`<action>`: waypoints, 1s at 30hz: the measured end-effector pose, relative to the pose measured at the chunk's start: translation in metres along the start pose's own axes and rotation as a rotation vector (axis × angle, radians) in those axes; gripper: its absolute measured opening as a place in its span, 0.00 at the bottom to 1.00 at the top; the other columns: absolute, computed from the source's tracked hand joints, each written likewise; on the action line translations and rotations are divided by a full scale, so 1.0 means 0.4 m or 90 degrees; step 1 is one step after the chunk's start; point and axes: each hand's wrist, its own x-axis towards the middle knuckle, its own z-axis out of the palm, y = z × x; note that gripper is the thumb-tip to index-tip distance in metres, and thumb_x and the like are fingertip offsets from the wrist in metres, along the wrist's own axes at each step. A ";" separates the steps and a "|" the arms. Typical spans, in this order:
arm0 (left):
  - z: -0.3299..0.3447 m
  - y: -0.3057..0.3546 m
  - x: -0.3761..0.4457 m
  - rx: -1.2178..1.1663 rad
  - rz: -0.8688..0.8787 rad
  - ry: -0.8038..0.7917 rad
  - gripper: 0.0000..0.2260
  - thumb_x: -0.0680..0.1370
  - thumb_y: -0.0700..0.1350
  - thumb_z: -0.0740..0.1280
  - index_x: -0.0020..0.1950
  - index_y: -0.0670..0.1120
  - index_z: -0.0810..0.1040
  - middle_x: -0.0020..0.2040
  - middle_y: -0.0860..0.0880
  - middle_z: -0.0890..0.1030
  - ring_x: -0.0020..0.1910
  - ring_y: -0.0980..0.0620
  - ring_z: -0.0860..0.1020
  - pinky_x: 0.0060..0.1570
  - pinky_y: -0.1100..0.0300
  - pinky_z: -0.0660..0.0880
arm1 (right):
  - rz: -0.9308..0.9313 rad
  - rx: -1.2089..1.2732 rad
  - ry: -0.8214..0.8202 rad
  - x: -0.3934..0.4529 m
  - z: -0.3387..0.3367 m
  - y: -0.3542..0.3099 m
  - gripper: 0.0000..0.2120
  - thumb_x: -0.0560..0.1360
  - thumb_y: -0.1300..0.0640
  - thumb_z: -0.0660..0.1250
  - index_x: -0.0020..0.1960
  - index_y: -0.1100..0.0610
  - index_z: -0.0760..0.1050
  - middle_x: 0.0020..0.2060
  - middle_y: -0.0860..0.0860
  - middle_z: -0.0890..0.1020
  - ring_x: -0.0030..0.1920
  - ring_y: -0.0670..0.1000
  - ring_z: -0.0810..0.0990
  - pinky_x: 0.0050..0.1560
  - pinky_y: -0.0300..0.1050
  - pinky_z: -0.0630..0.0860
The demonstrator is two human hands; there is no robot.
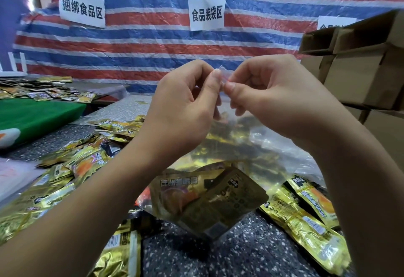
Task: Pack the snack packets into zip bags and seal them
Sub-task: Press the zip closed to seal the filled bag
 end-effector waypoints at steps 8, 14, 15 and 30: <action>-0.002 0.008 0.001 -0.089 -0.056 -0.012 0.12 0.83 0.41 0.60 0.44 0.37 0.77 0.31 0.48 0.78 0.29 0.51 0.79 0.32 0.48 0.76 | 0.037 0.062 -0.040 0.000 -0.007 0.012 0.09 0.76 0.52 0.71 0.39 0.54 0.81 0.32 0.49 0.84 0.34 0.47 0.82 0.51 0.65 0.80; 0.000 0.008 -0.001 -0.069 -0.045 -0.013 0.12 0.84 0.41 0.60 0.45 0.36 0.77 0.32 0.46 0.78 0.28 0.53 0.79 0.31 0.55 0.76 | 0.028 0.040 -0.029 -0.002 -0.009 0.008 0.10 0.78 0.52 0.70 0.39 0.53 0.81 0.32 0.49 0.84 0.34 0.47 0.82 0.50 0.63 0.81; 0.000 0.007 0.000 -0.064 -0.042 -0.013 0.12 0.84 0.41 0.60 0.45 0.36 0.77 0.32 0.46 0.79 0.28 0.53 0.79 0.31 0.56 0.76 | 0.026 0.035 -0.029 -0.002 -0.009 0.007 0.10 0.78 0.52 0.70 0.39 0.53 0.81 0.32 0.49 0.84 0.34 0.48 0.83 0.49 0.63 0.81; 0.000 -0.006 -0.003 0.026 0.022 0.011 0.11 0.83 0.43 0.60 0.44 0.40 0.77 0.30 0.50 0.79 0.28 0.55 0.78 0.31 0.57 0.74 | -0.036 -0.044 -0.020 -0.004 -0.002 0.006 0.11 0.79 0.50 0.68 0.40 0.53 0.81 0.34 0.54 0.83 0.36 0.57 0.83 0.39 0.62 0.79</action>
